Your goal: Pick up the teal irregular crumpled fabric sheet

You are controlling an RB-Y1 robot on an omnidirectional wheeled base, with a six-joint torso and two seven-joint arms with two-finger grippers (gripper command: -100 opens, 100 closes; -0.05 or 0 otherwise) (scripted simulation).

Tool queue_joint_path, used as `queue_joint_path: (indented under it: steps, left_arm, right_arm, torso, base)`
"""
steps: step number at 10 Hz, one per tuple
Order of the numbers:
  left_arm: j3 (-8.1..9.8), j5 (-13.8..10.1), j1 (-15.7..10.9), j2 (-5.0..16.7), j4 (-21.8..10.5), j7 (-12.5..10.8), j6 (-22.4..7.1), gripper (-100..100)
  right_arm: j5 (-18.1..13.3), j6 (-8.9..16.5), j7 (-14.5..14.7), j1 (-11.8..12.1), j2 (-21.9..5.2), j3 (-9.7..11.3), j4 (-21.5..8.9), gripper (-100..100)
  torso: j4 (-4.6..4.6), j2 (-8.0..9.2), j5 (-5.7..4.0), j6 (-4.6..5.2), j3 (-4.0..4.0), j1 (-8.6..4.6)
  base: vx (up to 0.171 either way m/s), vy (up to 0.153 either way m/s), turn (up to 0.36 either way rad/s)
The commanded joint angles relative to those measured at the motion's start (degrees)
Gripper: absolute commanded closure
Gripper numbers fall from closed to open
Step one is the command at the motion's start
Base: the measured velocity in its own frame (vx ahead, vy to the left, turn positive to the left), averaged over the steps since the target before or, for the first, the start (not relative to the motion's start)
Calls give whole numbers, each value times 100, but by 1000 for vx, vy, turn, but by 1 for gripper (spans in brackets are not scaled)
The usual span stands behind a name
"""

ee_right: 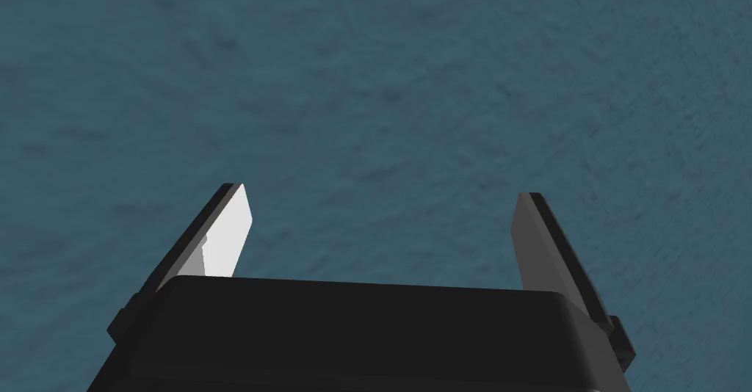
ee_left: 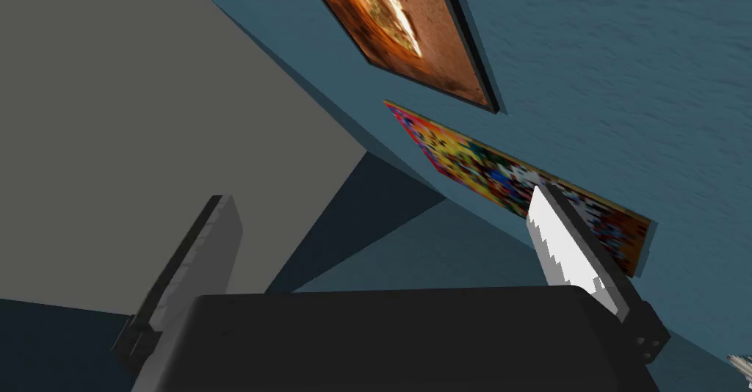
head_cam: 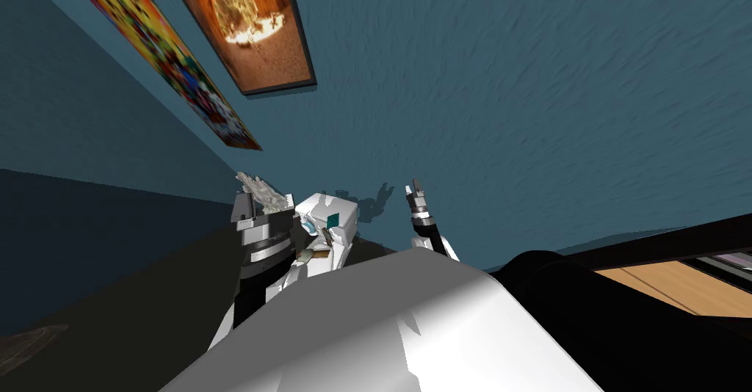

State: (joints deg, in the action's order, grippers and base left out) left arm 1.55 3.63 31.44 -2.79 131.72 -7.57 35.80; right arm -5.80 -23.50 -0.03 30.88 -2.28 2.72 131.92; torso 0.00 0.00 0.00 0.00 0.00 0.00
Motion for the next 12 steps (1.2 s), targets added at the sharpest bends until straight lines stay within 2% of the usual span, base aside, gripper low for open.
queue_joint_path:
  steps: [1, 5, 7, 10, 11, 12]
  left_arm:
    - [-1, -23, -12, 199, -79, -7, 5, -100]
    - [-5, -153, -70, 768, -513, -46, 26, -100]
    - [-9, -247, -104, 975, -819, -73, 39, -100]
    - [-17, -409, -157, 1154, -1312, -119, 55, -100]
    - [-17, -409, -157, 1154, -1346, -119, 55, -100]
    - [-20, -465, -176, 1184, -1532, -134, 60, -100]
  right_arm:
    - [0, 0, 0, 0, 0, 0, 0, 0]
    - [0, 0, 0, 0, 0, 0, 0, 0]
    - [0, 0, 0, 0, 0, 0, 0, 0]
    - [0, 0, 0, -1, 0, 0, 0, 0]
    - [0, 0, 0, -1, 0, 0, 0, 0]
    - [0, 0, 0, -1, 0, 0, 0, 0]
  torso:
    - [0, 0, 0, 0, 0, 0]
    - [2, 11, 1, 0, 6, 5]
    - [3, 15, 2, 0, 9, 6]
    - [4, 19, 3, 0, 11, 10]
    - [4, 20, 2, -1, 11, 8]
    - [4, 15, 1, 0, 9, 5]
  base:
    - [-8, 1, 14]
    - [-28, 3, 25]
    - [-43, 11, 37]
    - [-51, 20, 42]
    - [-36, 9, 14]
    - [-36, 8, 30]
